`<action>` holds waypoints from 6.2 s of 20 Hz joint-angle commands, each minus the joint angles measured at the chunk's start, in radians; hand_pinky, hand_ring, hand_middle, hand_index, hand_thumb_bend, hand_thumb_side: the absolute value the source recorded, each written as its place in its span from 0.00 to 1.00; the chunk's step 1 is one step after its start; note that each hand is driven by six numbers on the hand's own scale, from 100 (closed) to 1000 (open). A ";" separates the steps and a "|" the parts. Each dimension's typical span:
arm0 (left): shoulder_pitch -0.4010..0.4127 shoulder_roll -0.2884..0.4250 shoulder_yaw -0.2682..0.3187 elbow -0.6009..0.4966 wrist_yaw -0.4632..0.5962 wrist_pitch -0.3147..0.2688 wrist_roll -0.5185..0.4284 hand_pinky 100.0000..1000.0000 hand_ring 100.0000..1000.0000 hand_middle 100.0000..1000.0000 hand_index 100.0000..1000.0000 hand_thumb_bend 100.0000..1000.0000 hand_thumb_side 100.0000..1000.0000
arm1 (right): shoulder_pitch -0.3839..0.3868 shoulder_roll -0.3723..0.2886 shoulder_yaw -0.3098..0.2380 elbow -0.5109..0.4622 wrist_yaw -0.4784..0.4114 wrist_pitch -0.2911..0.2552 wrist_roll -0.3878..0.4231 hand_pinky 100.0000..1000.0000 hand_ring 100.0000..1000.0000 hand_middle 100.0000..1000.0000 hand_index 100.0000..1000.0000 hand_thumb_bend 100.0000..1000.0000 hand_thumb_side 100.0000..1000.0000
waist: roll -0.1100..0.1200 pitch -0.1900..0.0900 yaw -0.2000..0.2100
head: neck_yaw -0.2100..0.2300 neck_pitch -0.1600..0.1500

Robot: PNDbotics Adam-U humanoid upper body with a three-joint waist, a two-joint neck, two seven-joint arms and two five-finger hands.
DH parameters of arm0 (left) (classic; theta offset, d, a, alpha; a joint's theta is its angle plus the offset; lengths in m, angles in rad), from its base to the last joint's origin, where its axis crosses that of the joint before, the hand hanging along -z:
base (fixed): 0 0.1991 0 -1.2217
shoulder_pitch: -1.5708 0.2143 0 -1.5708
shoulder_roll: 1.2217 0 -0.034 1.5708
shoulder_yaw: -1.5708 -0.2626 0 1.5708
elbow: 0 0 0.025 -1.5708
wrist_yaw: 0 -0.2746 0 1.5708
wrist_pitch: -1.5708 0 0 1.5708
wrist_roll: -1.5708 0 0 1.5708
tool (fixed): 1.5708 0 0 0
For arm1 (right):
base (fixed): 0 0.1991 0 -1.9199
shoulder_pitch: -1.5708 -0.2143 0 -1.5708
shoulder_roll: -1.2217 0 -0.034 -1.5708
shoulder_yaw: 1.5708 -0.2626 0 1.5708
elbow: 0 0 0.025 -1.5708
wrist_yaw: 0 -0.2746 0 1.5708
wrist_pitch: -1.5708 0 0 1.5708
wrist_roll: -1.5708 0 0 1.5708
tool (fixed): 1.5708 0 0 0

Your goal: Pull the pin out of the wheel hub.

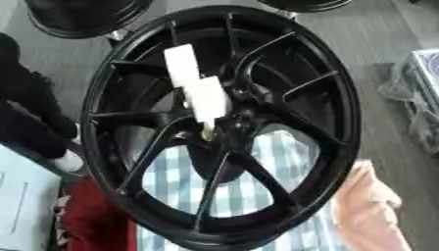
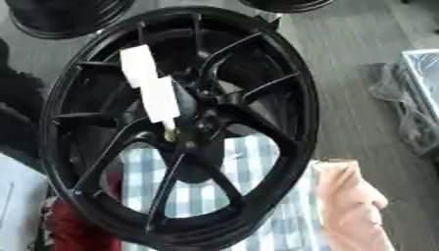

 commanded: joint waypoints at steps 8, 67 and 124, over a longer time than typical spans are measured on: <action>-0.167 -0.022 -0.128 0.003 -0.217 0.055 -0.315 0.80 0.77 0.76 0.83 0.00 0.87 | 0.010 -0.033 -0.002 -0.018 0.019 0.009 0.004 0.70 0.58 0.53 0.79 0.00 0.47 | 0.005 -0.032 0.009 | -0.011 -0.010; -0.222 -0.189 -0.287 0.282 -0.541 0.063 -0.339 0.94 0.80 0.75 0.85 0.35 0.48 | 0.010 -0.046 0.022 -0.009 0.033 0.022 0.039 0.70 0.58 0.53 0.79 0.00 0.47 | 0.011 -0.037 0.001 | 0.016 0.007; -0.262 -0.351 -0.381 0.510 -0.759 0.022 -0.342 0.83 0.72 0.57 0.45 0.06 0.26 | 0.007 -0.051 0.047 -0.008 0.043 0.032 0.069 0.70 0.58 0.54 0.80 0.00 0.47 | 0.019 -0.039 -0.020 | 0.074 0.028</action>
